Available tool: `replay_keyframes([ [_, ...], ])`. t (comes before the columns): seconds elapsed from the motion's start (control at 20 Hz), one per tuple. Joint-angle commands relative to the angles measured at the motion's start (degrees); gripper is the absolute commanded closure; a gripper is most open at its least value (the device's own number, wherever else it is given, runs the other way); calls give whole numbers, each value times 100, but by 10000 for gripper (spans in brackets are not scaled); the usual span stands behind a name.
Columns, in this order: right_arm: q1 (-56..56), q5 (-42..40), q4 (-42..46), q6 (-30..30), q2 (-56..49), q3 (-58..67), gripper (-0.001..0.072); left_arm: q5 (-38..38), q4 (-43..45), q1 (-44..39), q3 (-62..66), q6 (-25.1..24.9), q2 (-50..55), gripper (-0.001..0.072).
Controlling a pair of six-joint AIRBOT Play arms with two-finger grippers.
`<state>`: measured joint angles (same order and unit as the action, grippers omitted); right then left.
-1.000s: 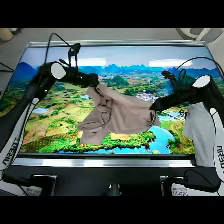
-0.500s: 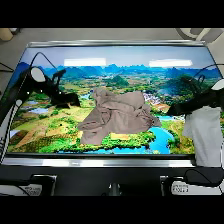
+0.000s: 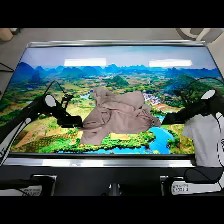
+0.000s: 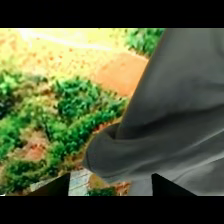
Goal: Fold the shirts.
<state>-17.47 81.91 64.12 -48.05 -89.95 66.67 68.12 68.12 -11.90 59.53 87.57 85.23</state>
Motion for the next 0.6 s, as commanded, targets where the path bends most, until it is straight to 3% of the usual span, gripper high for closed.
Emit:
replay_keyframes([
  [0.0, 356, -138, -2, 125, -271, -39, 23, -520, -63, -142, -111, -57, 22, 277],
  [0.05, 476, -173, -2, 149, -341, -39, 21, -625, -63, -140, -111, -55, 22, 332],
  [0.1, 599, -251, -13, 149, -409, -39, 16, -686, -61, -140, -111, -4, 22, 342],
  [0.2, 789, -446, -87, 138, -509, -39, 15, -717, -61, -140, -109, 24, 22, 660],
  [0.3, 938, -654, -98, 140, -570, -39, 20, -715, -63, -140, -105, 22, 0, 677],
  [0.35, 1001, -769, -76, 140, -570, -39, 78, -715, -63, -140, -92, 22, -28, 677],
  [0.4, 1045, -907, -66, 140, -564, -37, 335, -717, -61, -140, -72, 11, -72, 677],
  [0.45, 1049, -898, -92, 133, -553, -22, 695, -713, -61, -140, -28, -22, -144, 678],
  [0.55, 1043, -590, -341, 319, -337, 120, 684, -719, -61, -138, 210, -61, -476, 679],
])
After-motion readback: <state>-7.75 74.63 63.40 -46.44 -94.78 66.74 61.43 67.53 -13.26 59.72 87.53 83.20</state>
